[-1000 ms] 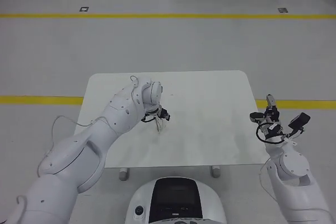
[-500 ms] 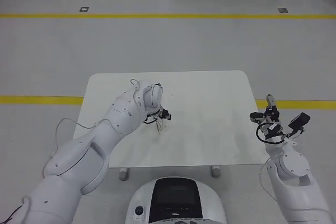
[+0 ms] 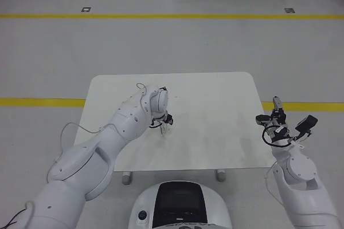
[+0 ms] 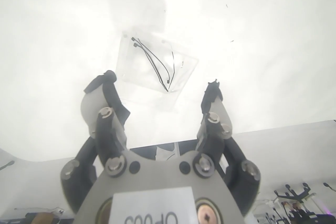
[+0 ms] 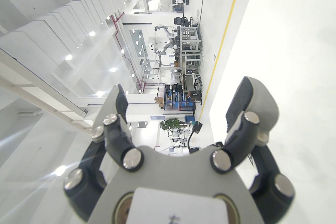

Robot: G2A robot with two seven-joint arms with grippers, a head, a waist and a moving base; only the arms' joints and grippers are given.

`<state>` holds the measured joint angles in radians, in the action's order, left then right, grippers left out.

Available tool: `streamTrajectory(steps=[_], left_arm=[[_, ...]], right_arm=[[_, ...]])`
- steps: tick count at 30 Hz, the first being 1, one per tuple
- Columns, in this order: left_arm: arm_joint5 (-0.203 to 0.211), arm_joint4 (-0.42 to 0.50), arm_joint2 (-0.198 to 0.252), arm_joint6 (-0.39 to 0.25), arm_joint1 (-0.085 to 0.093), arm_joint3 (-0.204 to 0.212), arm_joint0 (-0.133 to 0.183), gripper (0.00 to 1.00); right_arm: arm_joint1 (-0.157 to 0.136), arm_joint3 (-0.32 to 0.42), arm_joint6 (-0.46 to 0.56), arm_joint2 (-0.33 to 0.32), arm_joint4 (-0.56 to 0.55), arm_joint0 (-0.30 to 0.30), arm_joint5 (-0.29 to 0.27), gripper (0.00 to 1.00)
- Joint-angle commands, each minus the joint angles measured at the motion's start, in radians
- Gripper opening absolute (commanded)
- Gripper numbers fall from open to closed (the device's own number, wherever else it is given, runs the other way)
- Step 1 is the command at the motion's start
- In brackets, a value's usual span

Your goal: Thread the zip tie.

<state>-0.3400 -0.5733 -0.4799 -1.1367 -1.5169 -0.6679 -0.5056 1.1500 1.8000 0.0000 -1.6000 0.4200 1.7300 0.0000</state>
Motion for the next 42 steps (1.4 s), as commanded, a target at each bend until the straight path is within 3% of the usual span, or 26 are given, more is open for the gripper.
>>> streamTrajectory(steps=[1,4,5,6,13,18,30,42], left_arm=[[0.0,-0.009,-0.009,0.0,-0.003,0.009,-0.003,0.28],[0.0,-0.025,-0.021,0.002,-0.01,0.024,-0.006,0.2],[0.0,-0.03,-0.025,0.002,-0.012,0.027,-0.007,0.13],[0.0,-0.036,-0.029,0.002,-0.014,0.032,-0.008,0.0],[0.0,-0.071,-0.059,0.001,-0.033,0.054,-0.022,0.0],[0.0,-0.1,-0.074,0.004,-0.05,0.095,-0.038,0.0],[0.0,-0.129,-0.103,0.01,-0.092,0.182,-0.034,0.0],[0.0,-0.147,-0.1,-0.078,-0.113,0.202,-0.038,0.0]], right_arm=[[0.0,0.0,0.0,0.0,0.0,0.0,0.0,1.0],[0.0,0.0,0.0,0.0,0.0,0.0,0.0,1.0],[0.0,0.0,0.0,0.0,0.0,0.0,0.0,1.0],[0.0,0.0,0.0,0.0,0.0,0.0,0.0,1.0],[0.0,0.0,0.0,0.0,0.0,0.0,0.0,1.0],[0.0,0.0,0.0,0.0,0.0,0.0,0.0,1.0],[0.0,0.0,0.0,0.0,0.0,0.0,0.0,1.0],[0.0,0.0,0.0,0.0,0.0,0.0,0.0,1.0]])
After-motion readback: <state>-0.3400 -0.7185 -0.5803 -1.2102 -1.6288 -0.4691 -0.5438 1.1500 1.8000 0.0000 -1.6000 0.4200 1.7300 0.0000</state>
